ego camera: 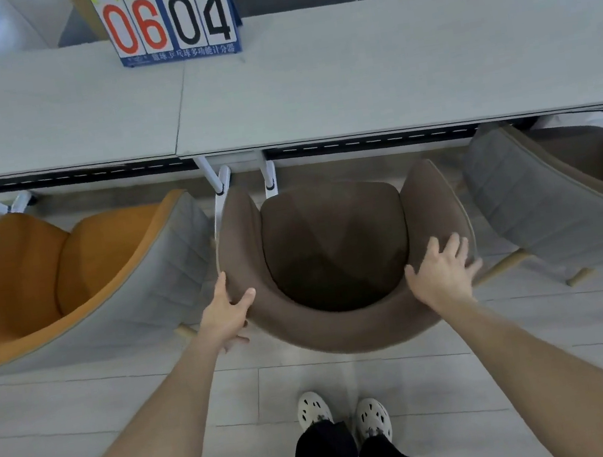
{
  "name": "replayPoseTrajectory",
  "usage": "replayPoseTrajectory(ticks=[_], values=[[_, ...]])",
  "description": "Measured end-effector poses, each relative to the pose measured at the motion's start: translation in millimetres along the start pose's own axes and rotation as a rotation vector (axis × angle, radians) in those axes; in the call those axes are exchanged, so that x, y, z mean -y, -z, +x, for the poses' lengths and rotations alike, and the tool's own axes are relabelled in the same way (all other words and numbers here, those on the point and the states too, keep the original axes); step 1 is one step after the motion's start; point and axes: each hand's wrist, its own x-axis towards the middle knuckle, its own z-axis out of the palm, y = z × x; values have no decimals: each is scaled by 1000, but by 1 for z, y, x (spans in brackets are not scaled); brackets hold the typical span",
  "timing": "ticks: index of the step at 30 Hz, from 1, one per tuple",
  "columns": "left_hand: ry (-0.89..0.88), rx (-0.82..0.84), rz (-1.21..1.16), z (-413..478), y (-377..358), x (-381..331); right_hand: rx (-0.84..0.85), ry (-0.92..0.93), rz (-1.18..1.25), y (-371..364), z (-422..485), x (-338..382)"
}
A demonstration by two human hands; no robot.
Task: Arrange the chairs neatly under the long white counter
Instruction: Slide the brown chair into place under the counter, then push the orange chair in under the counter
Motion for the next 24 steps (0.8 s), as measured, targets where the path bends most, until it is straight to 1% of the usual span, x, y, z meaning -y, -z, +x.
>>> replayPoseTrajectory(ticks=[2, 6, 9, 12, 14, 17, 20, 22, 24], values=[[-56, 18, 74, -2, 26, 19, -7, 174, 37, 7, -16, 39], [-102, 7, 288, -7, 92, 54, 74, 476, 149, 14, -53, 137], [-86, -32, 292, -8, 146, 78, 116, 586, 212, 14, -85, 208], [-118, -140, 253, -1, 202, 105, 133, 645, 212, 5, -114, 273], [-139, -202, 238, 7, 245, 127, 159, 640, 215, -8, -134, 318], [-133, -221, 219, 24, 314, 164, 204, 592, 226, -32, -169, 382], [-102, -235, 184, 40, 376, 198, 297, 486, 250, -56, -207, 438], [-95, -265, 183, 47, 413, 215, 346, 392, 319, -69, -226, 472], [-100, -321, 240, 58, 445, 228, 378, 273, 402, -79, -238, 501]])
